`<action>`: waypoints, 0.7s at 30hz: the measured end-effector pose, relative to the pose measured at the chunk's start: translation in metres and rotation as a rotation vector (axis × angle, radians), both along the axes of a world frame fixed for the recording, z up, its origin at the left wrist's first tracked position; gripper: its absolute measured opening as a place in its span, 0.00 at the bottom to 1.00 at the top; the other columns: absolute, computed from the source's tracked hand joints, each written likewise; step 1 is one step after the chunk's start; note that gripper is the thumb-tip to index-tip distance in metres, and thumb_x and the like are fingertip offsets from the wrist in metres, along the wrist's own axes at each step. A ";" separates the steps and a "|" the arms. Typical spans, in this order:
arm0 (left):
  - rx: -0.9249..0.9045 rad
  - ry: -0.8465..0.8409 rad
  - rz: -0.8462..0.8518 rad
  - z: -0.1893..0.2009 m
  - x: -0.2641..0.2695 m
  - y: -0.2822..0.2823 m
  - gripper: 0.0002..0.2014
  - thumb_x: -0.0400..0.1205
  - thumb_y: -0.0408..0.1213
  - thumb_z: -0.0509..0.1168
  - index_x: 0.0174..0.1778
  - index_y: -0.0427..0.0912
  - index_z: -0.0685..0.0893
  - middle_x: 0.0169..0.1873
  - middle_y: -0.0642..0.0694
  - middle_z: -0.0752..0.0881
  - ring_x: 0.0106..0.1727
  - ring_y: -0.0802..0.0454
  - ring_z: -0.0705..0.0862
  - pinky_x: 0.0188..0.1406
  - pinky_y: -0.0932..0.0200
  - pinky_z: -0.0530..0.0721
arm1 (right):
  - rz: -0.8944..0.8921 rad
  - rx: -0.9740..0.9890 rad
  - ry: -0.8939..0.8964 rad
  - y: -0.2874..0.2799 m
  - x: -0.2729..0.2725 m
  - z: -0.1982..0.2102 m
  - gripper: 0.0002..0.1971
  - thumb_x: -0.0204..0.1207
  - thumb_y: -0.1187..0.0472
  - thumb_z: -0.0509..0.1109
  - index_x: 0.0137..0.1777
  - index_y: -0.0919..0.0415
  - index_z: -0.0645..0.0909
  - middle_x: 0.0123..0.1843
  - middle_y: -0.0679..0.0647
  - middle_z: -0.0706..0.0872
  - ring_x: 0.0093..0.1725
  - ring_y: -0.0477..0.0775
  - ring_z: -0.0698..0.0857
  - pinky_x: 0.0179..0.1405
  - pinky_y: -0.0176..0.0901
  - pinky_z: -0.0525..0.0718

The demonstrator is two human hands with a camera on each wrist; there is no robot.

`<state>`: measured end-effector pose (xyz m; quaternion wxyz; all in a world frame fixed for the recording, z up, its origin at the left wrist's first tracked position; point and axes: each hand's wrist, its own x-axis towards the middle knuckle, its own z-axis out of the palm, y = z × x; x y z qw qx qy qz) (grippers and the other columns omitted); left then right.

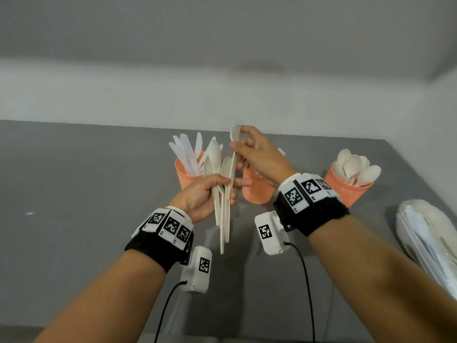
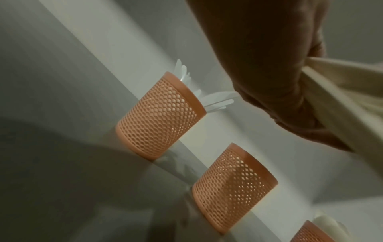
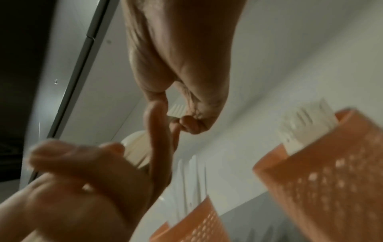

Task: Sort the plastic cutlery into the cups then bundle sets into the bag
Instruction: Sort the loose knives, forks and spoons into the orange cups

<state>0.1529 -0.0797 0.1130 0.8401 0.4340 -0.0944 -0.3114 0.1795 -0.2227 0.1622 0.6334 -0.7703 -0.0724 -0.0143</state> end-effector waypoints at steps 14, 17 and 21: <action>-0.013 0.110 0.338 0.000 0.011 -0.020 0.15 0.83 0.24 0.54 0.61 0.41 0.77 0.45 0.40 0.89 0.44 0.49 0.89 0.51 0.51 0.87 | 0.114 -0.194 -0.063 -0.023 -0.029 -0.011 0.09 0.71 0.72 0.71 0.51 0.66 0.80 0.39 0.55 0.84 0.35 0.39 0.82 0.37 0.28 0.80; -0.013 0.105 0.406 0.002 0.011 -0.024 0.17 0.81 0.22 0.55 0.62 0.42 0.75 0.48 0.38 0.83 0.50 0.43 0.84 0.56 0.45 0.82 | 0.154 -0.324 -0.058 -0.020 -0.033 -0.031 0.06 0.68 0.67 0.76 0.41 0.60 0.82 0.36 0.51 0.83 0.39 0.46 0.82 0.42 0.27 0.78; -0.025 0.148 0.482 0.003 0.013 -0.026 0.12 0.82 0.23 0.55 0.52 0.45 0.75 0.38 0.45 0.80 0.41 0.52 0.82 0.45 0.54 0.84 | 0.145 -0.448 -0.098 -0.022 -0.034 -0.035 0.02 0.72 0.63 0.73 0.43 0.61 0.85 0.31 0.45 0.80 0.31 0.40 0.77 0.33 0.24 0.72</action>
